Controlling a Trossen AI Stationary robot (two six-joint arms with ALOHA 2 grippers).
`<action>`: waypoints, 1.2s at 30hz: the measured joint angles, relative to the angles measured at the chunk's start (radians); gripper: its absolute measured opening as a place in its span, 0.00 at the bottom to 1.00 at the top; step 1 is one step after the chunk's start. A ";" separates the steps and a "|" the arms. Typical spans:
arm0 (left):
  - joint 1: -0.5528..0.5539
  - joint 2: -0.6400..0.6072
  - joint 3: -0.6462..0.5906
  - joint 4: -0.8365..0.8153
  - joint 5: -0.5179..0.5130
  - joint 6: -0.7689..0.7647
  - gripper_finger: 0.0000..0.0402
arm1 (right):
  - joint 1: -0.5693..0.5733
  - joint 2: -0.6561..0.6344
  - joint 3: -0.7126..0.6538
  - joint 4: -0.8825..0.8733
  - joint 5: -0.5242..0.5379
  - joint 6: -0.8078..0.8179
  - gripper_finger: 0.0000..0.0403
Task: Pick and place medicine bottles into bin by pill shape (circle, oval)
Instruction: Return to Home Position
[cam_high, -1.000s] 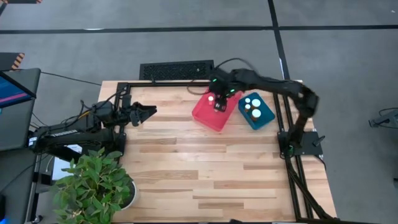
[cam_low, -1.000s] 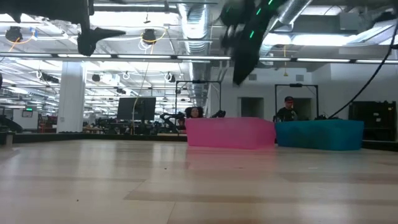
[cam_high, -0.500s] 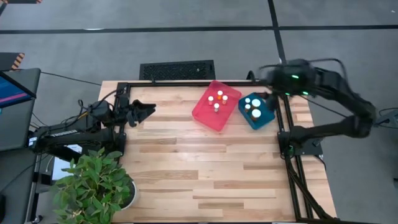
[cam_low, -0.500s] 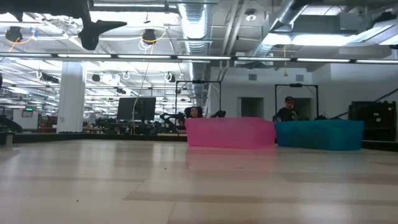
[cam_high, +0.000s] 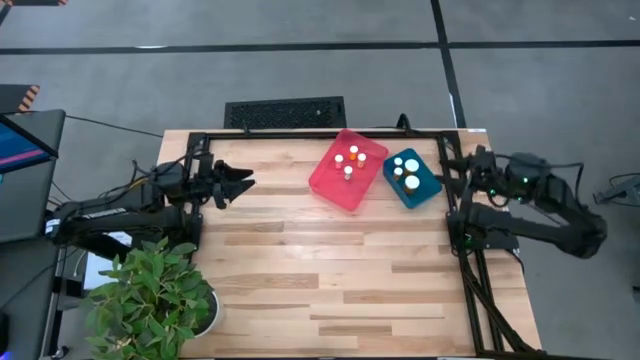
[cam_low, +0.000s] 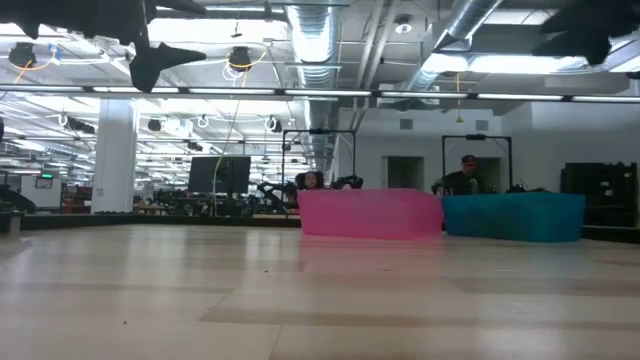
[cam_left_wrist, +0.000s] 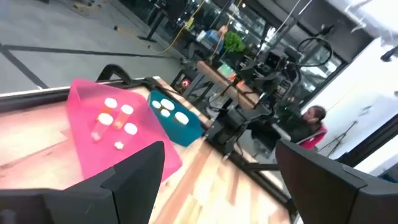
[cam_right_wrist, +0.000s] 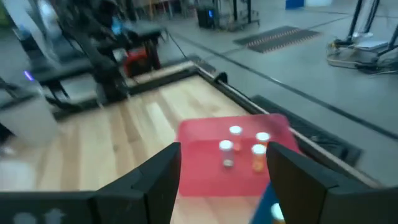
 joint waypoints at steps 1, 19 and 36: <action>0.000 0.007 0.000 0.000 0.000 0.010 0.75 | 0.000 -0.043 -0.039 0.022 -0.010 0.026 0.61; -0.012 0.024 0.000 -0.060 -0.091 0.104 0.75 | 0.066 -0.201 -0.455 0.463 -0.136 0.179 0.61; -0.369 -0.044 -0.193 0.170 -0.374 0.048 0.75 | 0.281 -0.201 -0.610 0.609 -0.087 0.225 0.61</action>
